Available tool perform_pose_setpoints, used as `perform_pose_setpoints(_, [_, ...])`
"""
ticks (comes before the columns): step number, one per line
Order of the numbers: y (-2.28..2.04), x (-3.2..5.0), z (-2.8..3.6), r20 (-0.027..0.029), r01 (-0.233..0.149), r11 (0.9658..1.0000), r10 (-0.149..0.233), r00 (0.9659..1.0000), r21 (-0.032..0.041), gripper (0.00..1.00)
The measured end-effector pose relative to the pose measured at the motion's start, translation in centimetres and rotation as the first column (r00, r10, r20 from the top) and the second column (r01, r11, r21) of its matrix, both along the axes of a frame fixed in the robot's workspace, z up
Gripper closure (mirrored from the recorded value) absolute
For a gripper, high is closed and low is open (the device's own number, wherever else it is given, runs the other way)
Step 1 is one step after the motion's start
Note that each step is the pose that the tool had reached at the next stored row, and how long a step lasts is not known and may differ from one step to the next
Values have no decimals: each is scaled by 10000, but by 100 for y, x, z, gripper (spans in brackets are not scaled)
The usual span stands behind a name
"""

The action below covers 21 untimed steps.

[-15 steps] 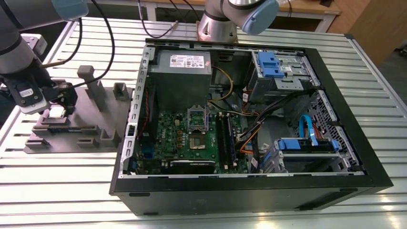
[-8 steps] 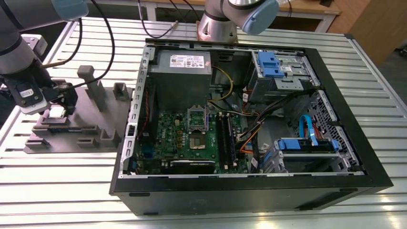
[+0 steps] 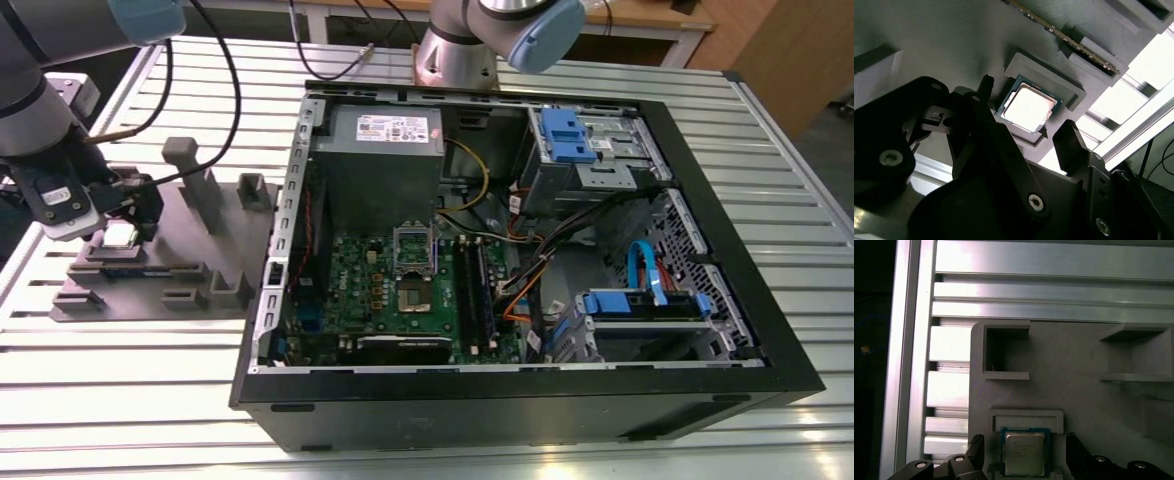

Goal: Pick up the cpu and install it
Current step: 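Pick up the cpu and move it towards the insertion slot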

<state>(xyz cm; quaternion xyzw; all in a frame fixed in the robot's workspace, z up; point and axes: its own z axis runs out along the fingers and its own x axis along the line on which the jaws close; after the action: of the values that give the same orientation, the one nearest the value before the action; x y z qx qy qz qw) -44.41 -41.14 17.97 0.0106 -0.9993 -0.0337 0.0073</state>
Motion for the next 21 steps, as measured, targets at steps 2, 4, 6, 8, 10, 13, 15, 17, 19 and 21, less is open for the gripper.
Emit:
perform_pose_setpoints(2, [0,0,0,0,0,10000,0,10000,0,25])
perform_pose_setpoints(4, [0,0,0,0,0,10000,0,10000,0,25])
perform_pose_setpoints(6, [0,-2,-1,1,0,10000,0,10000,1,25])
perform_pose_setpoints(8, [0,-21,-2,2,2,10000,-2,10000,1,25])
perform_pose_setpoints(10, [0,-34,-1,0,3,10000,-3,10000,0,25])
perform_pose_setpoints(13, [0,-34,-3,1,3,10000,-3,10000,0,25])
perform_pose_setpoints(15, [0,-35,-3,0,3,10000,-3,10000,0,25])
perform_pose_setpoints(17, [0,-35,-3,0,4,10000,-4,10000,0,25])
perform_pose_setpoints(19, [0,-35,-3,0,4,10000,-4,10000,-1,25])
perform_pose_setpoints(21, [0,-33,-5,2,4,10000,-4,10000,0,25])
